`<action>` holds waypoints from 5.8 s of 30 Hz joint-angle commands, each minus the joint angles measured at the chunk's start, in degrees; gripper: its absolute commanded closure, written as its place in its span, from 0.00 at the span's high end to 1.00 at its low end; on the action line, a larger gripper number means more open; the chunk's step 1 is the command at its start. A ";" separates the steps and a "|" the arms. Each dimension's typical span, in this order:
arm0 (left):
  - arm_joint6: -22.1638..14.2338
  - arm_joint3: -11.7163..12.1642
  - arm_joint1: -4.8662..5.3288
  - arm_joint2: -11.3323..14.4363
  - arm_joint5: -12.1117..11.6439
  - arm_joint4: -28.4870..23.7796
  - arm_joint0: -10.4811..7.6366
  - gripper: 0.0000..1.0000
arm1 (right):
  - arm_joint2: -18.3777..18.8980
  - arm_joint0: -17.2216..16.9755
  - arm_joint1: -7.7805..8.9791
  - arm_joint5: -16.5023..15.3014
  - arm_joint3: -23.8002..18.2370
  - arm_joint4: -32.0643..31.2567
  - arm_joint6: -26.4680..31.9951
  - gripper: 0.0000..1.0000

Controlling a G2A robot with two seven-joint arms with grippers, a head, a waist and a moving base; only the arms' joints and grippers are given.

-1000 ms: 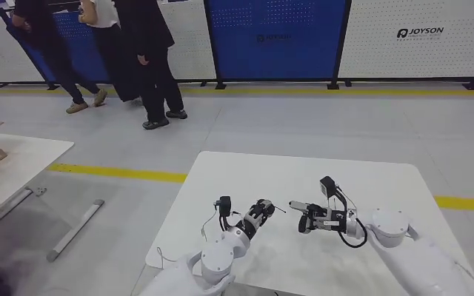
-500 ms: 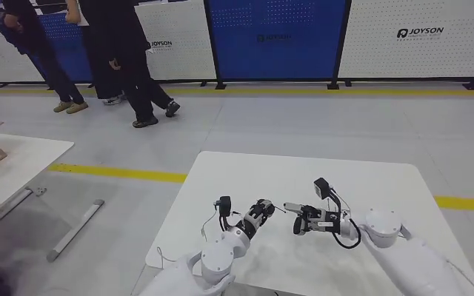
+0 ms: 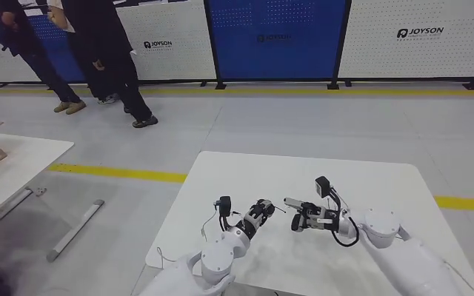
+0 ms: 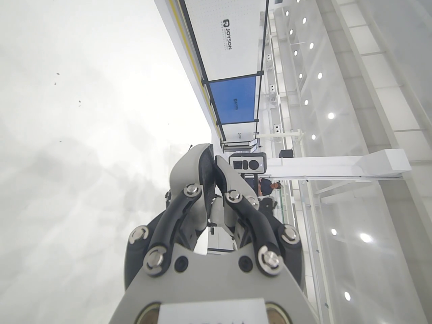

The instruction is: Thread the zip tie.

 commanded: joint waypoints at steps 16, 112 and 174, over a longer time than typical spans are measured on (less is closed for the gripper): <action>0.00 0.00 0.00 0.00 0.00 0.00 0.00 0.00 | -1.76 2.99 -2.79 2.28 4.84 -1.14 1.53 0.20; -24.51 4.40 -0.78 -5.28 -5.51 -4.80 1.03 0.00 | 4.90 0.93 -2.09 -1.40 3.70 -6.69 9.24 0.00; -26.31 4.58 -2.81 -7.83 -4.58 -0.25 2.27 0.00 | 8.31 -2.08 -1.11 -2.30 0.88 -7.31 5.86 1.00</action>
